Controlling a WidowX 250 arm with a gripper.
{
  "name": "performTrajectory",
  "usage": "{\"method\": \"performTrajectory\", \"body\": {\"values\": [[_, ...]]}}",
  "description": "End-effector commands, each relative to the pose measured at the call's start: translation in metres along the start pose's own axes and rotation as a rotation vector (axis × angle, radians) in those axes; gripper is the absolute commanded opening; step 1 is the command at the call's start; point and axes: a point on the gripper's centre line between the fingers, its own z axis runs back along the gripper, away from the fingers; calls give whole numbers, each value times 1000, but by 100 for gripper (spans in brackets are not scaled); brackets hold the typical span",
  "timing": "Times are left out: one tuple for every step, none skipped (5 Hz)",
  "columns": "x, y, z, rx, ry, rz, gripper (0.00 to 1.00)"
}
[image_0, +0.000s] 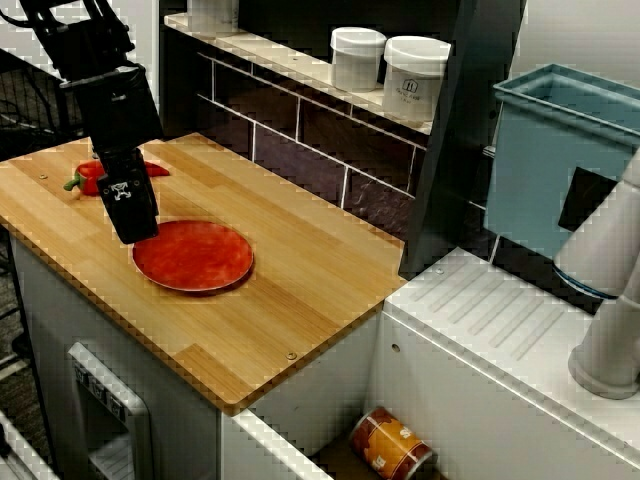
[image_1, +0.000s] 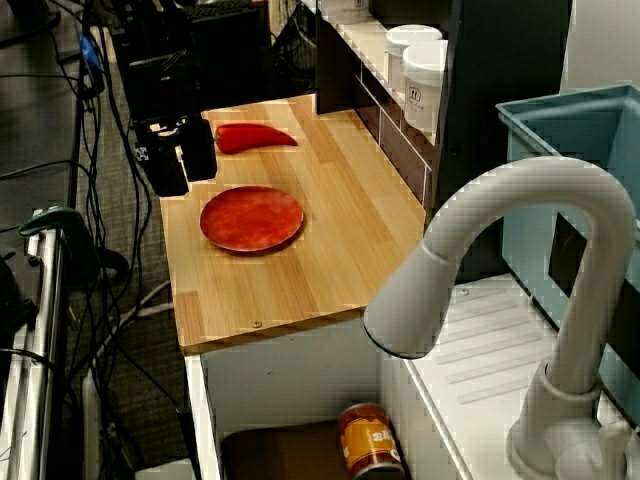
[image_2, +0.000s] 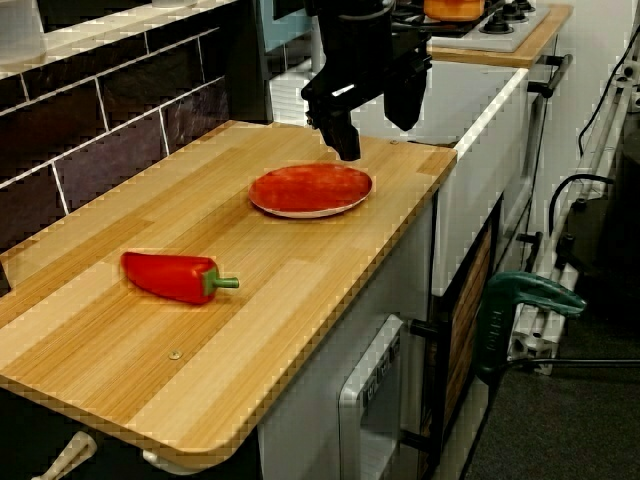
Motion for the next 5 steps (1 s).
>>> {"method": "performTrajectory", "body": {"values": [[0, 0, 0, 0, 0, 0, 100], [8, 17, 5, 199, -18, 141, 100], [7, 22, 10, 245, 15, 148, 100], [7, 36, 19, 296, 52, 215, 100], [1, 58, 34, 284, 99, 234, 100]]}}
